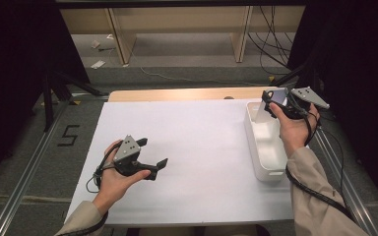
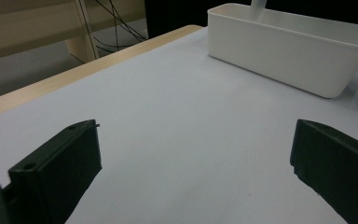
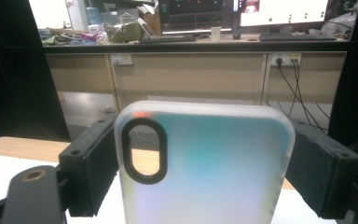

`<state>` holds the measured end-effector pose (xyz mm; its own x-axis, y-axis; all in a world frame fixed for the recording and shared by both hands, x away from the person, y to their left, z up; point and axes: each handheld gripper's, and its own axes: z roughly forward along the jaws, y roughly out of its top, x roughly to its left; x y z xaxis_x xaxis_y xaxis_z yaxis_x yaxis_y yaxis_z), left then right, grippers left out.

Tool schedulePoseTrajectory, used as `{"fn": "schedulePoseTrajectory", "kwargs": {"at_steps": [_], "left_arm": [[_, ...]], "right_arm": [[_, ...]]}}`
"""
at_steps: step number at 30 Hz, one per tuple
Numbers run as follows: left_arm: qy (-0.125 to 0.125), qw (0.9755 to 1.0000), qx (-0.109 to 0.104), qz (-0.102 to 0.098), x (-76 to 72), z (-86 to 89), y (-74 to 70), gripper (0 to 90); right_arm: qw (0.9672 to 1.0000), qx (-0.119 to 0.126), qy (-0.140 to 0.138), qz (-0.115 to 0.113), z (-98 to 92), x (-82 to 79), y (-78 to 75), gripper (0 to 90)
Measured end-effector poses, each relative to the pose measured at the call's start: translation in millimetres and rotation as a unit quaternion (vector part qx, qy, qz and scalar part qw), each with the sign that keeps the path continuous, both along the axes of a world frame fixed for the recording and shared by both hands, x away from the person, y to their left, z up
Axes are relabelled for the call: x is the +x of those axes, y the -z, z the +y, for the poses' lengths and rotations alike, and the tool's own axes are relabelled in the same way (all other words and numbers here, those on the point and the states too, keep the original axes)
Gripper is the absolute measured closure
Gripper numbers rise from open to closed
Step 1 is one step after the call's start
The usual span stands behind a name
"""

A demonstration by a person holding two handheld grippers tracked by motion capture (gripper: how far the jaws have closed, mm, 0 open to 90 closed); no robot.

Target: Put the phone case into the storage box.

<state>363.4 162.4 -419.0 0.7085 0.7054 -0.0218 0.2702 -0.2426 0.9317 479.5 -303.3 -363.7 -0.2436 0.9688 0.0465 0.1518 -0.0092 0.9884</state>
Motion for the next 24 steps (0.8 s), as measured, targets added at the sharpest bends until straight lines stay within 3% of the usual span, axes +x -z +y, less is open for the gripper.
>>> {"fn": "schedulePoseTrajectory", "kwargs": {"at_steps": [24], "left_arm": [[0.0, 1.0, 0.0, 0.0, -0.2, -0.2, 0.0, 1.0]], "right_arm": [[1.0, 0.002, 0.004, 0.001, -2.5, 9.0, -0.2, 18.1]]}}
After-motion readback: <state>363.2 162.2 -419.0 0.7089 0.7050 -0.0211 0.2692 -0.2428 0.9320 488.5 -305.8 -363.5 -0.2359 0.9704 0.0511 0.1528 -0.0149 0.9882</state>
